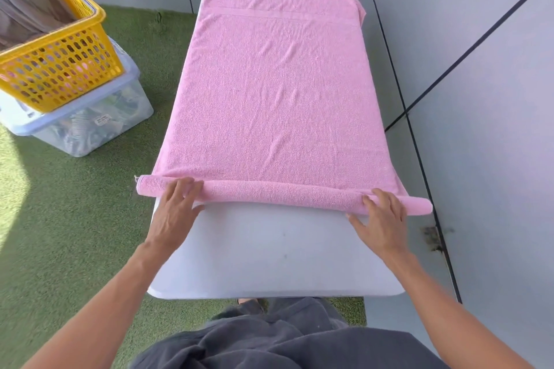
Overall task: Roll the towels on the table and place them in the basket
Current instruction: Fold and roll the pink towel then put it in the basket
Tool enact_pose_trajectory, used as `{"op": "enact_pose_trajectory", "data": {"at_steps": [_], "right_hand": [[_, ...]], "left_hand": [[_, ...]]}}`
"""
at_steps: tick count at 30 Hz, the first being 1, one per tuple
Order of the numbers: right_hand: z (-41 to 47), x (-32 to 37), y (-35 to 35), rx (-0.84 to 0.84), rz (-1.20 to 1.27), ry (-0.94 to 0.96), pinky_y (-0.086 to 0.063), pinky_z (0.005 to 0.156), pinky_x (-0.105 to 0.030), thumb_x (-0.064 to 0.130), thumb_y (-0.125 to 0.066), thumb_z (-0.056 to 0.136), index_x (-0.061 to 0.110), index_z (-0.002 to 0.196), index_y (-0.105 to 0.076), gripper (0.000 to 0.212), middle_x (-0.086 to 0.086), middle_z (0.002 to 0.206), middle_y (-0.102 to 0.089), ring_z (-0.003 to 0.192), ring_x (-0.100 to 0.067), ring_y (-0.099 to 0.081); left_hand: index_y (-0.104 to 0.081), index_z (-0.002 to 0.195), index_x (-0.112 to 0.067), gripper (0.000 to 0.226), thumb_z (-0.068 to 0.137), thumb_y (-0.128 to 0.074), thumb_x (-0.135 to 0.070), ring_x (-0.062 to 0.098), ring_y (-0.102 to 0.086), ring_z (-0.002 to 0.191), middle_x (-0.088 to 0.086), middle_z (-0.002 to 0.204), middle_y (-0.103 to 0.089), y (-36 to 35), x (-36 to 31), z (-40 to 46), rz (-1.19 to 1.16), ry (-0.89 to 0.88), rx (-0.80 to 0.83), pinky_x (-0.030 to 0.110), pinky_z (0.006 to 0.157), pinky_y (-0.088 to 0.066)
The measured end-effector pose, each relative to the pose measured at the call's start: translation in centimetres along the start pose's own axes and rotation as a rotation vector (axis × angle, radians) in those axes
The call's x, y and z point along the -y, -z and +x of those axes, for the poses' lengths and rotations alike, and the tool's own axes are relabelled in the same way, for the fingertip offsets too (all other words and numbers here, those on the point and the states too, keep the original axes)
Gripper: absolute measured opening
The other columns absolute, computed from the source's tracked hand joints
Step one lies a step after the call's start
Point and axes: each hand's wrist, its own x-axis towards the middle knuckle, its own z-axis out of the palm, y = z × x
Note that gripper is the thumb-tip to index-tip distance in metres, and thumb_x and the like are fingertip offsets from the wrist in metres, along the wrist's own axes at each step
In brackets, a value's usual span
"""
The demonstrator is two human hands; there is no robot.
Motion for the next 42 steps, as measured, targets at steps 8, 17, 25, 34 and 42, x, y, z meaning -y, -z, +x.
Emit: {"op": "enact_pose_trajectory", "data": {"at_steps": [8, 17, 25, 34, 42], "right_hand": [[3.8, -1.7, 2.8, 0.4, 0.175, 0.056, -0.044, 0.072, -0.04, 0.029, -0.069, 0.086, 0.014, 0.069, -0.056, 0.026, -0.006, 0.083, -0.058, 0.082, -0.031, -0.056], [3.5, -0.2, 1.3, -0.044, 0.215, -0.093, -0.032, 0.101, -0.045, 0.03, -0.063, 0.09, 0.022, 0.095, -0.071, 0.012, -0.003, 0.112, -0.057, 0.115, -0.028, -0.047], [3.1, 0.3, 0.6, 0.122, 0.078, 0.006, -0.035, 0.101, -0.051, 0.02, -0.069, 0.084, 0.01, 0.119, -0.06, 0.037, -0.008, 0.116, -0.058, 0.115, -0.034, -0.047], [6.2, -1.6, 4.1, 0.466, 0.371, -0.101, -0.042, 0.072, -0.028, 0.024, -0.073, 0.083, 0.018, 0.102, -0.063, 0.022, -0.002, 0.103, -0.056, 0.097, -0.023, -0.056], [2.2, 0.1, -0.4, 0.054, 0.103, 0.006, -0.025, 0.109, -0.047, 0.044, -0.07, 0.082, 0.017, 0.127, -0.054, 0.055, -0.001, 0.126, -0.051, 0.127, -0.029, -0.038]], "left_hand": [[-0.06, 0.127, -0.01, 0.034, 0.094, -0.06, -0.018, 0.031, -0.05, 0.116, 0.009, 0.122, -0.059, 3.2, 1.6, 4.9, -0.06, 0.117, 0.474, 0.037, 0.099, -0.035], [-0.069, 0.091, -0.01, 0.008, 0.085, -0.071, -0.015, 0.034, -0.051, 0.085, 0.011, 0.095, -0.057, 1.5, -0.8, 3.9, 0.067, 0.12, -0.134, 0.048, 0.07, -0.044], [-0.059, 0.118, -0.007, 0.044, 0.077, -0.074, -0.002, 0.035, -0.054, 0.105, 0.011, 0.115, -0.061, 0.1, -0.3, 2.8, 0.061, 0.02, 0.01, 0.048, 0.085, -0.045], [-0.064, 0.122, -0.014, 0.034, 0.088, -0.066, -0.012, 0.032, -0.055, 0.112, 0.01, 0.119, -0.062, 2.8, 1.5, 6.0, -0.184, 0.134, 0.368, 0.041, 0.096, -0.042], [-0.06, 0.121, -0.006, 0.054, 0.074, -0.081, -0.02, 0.034, -0.057, 0.107, 0.011, 0.116, -0.062, -0.2, -0.1, 2.3, 0.047, -0.053, -0.006, 0.051, 0.093, -0.044]]}}
